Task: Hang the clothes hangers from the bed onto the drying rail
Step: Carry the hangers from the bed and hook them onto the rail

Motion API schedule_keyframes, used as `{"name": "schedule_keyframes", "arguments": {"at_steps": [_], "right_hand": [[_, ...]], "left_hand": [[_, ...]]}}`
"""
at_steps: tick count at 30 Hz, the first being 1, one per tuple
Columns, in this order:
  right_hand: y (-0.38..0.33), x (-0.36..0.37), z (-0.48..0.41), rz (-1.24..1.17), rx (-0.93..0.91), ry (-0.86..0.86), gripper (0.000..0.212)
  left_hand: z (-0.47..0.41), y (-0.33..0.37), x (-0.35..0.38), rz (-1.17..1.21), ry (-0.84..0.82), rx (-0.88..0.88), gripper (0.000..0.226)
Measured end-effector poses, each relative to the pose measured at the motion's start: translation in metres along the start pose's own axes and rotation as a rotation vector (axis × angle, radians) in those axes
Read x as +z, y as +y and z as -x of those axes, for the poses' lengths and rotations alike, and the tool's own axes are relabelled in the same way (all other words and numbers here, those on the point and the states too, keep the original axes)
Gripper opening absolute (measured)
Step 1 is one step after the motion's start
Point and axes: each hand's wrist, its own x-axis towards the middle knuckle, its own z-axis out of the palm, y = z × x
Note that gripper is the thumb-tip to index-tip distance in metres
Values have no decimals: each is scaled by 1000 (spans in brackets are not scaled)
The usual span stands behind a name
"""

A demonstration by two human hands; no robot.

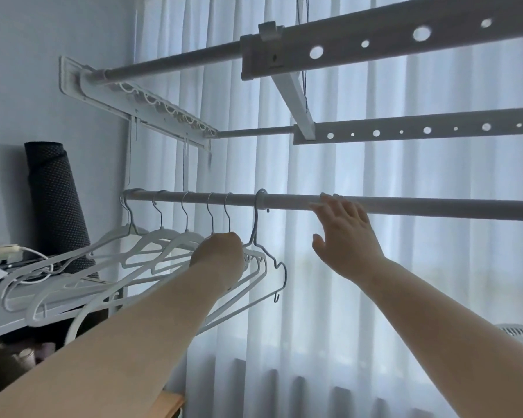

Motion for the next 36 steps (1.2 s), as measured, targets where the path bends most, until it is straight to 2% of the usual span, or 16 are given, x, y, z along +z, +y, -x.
{"name": "schedule_keyframes", "arguments": {"at_steps": [9, 14, 20, 25, 29, 33, 36], "right_hand": [[10, -9, 4, 43, -28, -49, 50], [10, -9, 6, 9, -40, -37, 49], [8, -1, 14, -84, -58, -24, 49], [0, 14, 19, -231, -129, 26, 43], [-30, 30, 20, -443, -216, 149, 33], [-78, 38, 28, -625, -300, 157, 28], [-115, 34, 42, -727, -400, 103, 32]], "left_hand": [[3, -3, 7, -29, 47, -49, 32], [6, 0, 10, -91, 61, -13, 22], [17, 5, 9, 48, 58, -33, 34], [45, 2, 0, 213, 255, 34, 39], [73, -19, -3, 336, 462, 64, 30], [113, -56, -6, 356, 540, 5, 20], [144, -90, -12, 304, 573, -113, 14]]}}
